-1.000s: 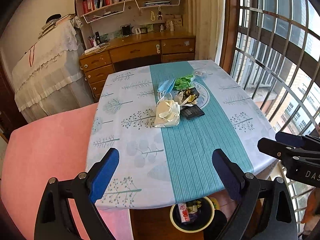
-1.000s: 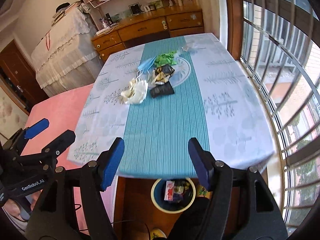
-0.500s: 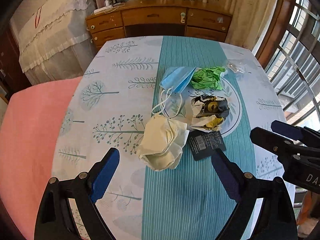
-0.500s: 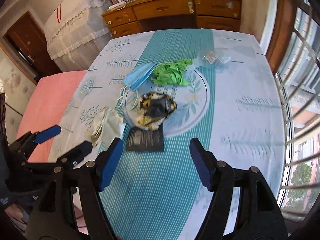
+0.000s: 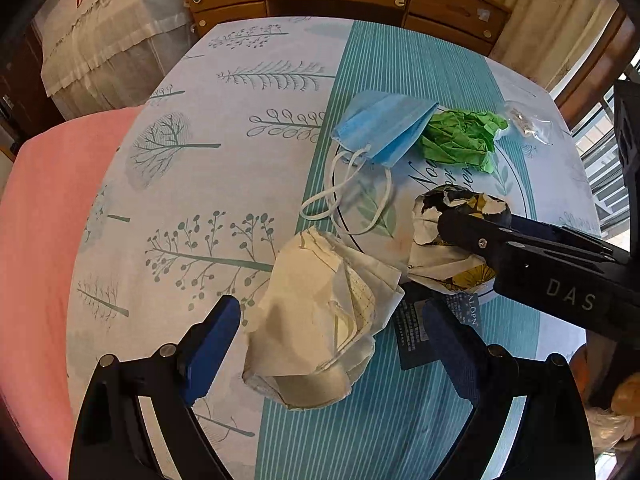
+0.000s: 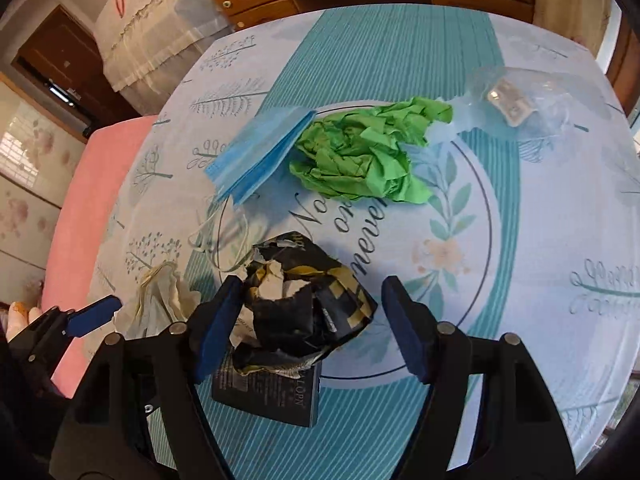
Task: Collect trash
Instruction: 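Grasp the white tissue with the left gripper while the right grasps the black-and-yellow wrapper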
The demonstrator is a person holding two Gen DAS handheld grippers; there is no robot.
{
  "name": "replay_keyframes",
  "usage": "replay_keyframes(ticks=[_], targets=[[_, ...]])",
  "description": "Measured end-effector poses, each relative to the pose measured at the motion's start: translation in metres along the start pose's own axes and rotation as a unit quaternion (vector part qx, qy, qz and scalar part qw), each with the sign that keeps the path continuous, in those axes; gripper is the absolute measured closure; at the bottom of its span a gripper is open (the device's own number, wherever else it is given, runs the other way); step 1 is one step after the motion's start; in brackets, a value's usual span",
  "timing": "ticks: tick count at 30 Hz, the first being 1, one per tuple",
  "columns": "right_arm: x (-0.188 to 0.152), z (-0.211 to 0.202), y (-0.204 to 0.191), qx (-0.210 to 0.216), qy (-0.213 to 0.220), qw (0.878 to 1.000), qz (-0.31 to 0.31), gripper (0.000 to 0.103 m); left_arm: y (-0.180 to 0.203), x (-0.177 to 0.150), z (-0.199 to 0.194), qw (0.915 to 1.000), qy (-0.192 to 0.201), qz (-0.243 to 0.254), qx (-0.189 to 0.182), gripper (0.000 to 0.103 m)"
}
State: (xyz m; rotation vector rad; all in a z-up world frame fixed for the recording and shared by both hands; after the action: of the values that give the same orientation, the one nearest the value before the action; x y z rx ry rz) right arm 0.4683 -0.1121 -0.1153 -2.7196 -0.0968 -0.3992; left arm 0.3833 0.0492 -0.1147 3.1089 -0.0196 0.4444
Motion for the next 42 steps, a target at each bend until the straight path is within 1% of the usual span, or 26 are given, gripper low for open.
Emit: replay_keyframes(ticks=[2,7,8,9,11,12,14,16,17,18,19,21,23,24,29,35,39,42], targets=[[-0.001,0.001,0.0,0.007,0.001,1.0,-0.006,0.045,0.004,0.001,0.008,1.0,-0.009,0.002,-0.001,0.009],[-0.002,0.002,0.009,0.027,-0.006,1.0,0.009,0.047,0.01,0.004,0.027,0.9996,-0.027,0.001,0.005,0.009],[-0.002,0.003,0.01,0.029,-0.007,0.999,0.011,0.047,0.01,0.004,0.03,0.9996,-0.028,-0.003,0.005,0.012],[-0.002,0.002,0.012,0.031,-0.007,0.999,0.011,0.047,0.008,0.005,0.032,0.9996,-0.027,-0.008,0.002,0.019],[-0.005,0.0,0.014,0.034,-0.006,0.999,0.011,0.048,0.004,0.006,0.034,0.9995,-0.027,-0.017,0.006,0.028],[-0.005,0.0,0.014,0.035,-0.005,0.999,0.011,0.048,0.002,0.007,0.035,0.9995,-0.024,-0.022,0.004,0.03],[-0.007,-0.002,0.015,0.036,-0.003,0.999,0.012,0.048,-0.002,0.007,0.035,0.9993,-0.02,-0.031,-0.007,0.032],[-0.009,-0.004,0.015,0.037,0.002,0.999,0.013,0.049,-0.003,0.007,0.034,0.9994,-0.016,-0.03,-0.007,0.035],[-0.011,-0.005,0.014,0.036,0.004,0.999,0.013,0.05,-0.001,0.007,0.033,0.9996,-0.011,-0.025,-0.002,0.04],[-0.012,-0.006,0.013,0.034,0.006,0.999,0.012,0.05,0.0,0.007,0.03,0.9999,-0.005,-0.016,0.004,0.049],[-0.012,-0.008,0.012,0.032,0.01,0.999,0.012,0.051,0.0,0.008,0.025,0.9999,0.003,-0.008,0.006,0.055],[-0.015,-0.013,0.012,0.03,0.016,0.999,0.013,0.052,0.005,0.01,0.015,0.9997,0.018,0.005,0.015,0.075],[-0.018,-0.02,0.01,0.026,0.024,0.999,0.012,0.053,0.005,0.011,0.005,0.9993,0.026,0.011,0.023,0.083],[-0.019,-0.024,0.009,0.023,0.029,0.999,0.011,0.053,0.003,0.01,0.001,0.9993,0.03,0.01,0.021,0.085],[-0.029,-0.046,-0.005,0.006,0.057,0.998,0.007,0.054,-0.01,-0.003,-0.021,0.9987,0.049,-0.011,-0.009,0.089],[-0.056,-0.09,-0.034,-0.023,0.108,0.994,0.002,0.054,-0.02,-0.038,-0.064,0.9946,0.093,-0.002,-0.046,0.089],[-0.09,-0.126,-0.055,-0.046,0.141,0.989,0.013,0.054,-0.027,-0.07,-0.101,0.9886,0.128,0.014,-0.079,0.089],[-0.126,-0.15,-0.071,-0.07,0.162,0.984,0.031,0.054,-0.035,-0.099,-0.127,0.9826,0.15,0.026,-0.106,0.089]])
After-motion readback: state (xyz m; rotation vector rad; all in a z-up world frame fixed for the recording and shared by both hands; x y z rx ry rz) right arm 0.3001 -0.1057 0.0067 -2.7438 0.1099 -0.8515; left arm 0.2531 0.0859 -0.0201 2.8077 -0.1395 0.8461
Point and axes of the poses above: each gripper's, at about its wrist camera, not at the fingertips, and z roughly the way its jaws point, y to its right, x to its top, the point moved 2 cm from there along z, roughly the way its jaws point, and after that the axes turned 12 degrees about z, right-handed, at the moved point
